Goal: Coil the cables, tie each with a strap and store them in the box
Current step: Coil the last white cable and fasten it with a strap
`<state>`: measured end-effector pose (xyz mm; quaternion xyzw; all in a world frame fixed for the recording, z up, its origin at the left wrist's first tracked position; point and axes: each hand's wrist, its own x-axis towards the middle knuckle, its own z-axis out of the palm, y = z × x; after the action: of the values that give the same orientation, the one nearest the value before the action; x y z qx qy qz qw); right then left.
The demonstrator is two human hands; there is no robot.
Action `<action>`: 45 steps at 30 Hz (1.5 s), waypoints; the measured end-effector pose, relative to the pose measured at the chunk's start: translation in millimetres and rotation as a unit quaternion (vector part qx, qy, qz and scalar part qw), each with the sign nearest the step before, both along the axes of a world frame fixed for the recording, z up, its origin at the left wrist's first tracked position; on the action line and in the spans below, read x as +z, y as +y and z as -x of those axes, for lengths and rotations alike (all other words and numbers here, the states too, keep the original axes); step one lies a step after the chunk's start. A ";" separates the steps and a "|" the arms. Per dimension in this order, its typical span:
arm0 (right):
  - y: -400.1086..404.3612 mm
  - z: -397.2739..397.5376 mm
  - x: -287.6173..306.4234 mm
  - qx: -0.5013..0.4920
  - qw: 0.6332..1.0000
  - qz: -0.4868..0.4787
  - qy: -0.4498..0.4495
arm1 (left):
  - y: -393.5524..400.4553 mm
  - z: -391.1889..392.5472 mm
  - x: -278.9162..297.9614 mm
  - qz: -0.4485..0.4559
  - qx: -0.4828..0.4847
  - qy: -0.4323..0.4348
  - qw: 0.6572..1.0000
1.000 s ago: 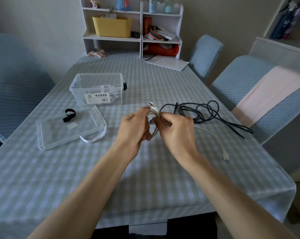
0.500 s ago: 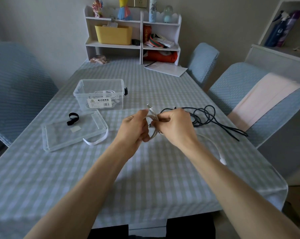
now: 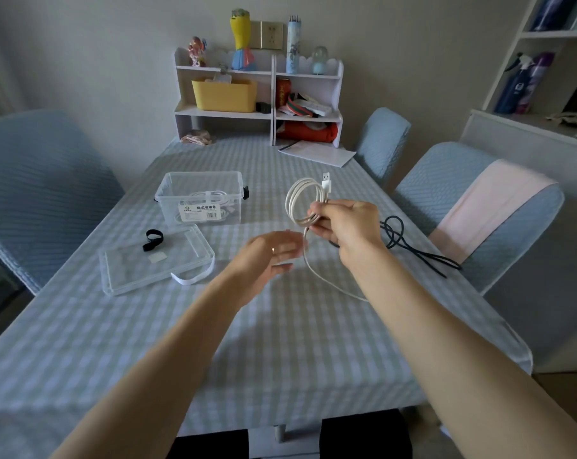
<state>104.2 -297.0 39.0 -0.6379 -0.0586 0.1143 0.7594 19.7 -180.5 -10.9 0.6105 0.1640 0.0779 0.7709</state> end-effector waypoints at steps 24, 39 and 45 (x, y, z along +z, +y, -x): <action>-21.7 -13.9 -61.1 -0.047 0.900 0.325 -0.286 | 23.4 29.2 9.1 0.075 -0.004 -0.034 0.997; -16.0 -5.9 -76.3 -0.006 0.901 0.296 -0.318 | 6.7 7.9 -16.2 -0.166 0.150 -0.031 0.974; -4.4 1.4 -75.2 -0.003 0.889 0.324 -0.323 | -16.0 -6.5 -18.6 -0.213 0.193 -0.044 0.957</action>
<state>102.8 -301.4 -36.3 -0.8504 -0.2579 -0.0877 0.4502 26.2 -196.5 -29.6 0.7134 0.2239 0.2850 0.5998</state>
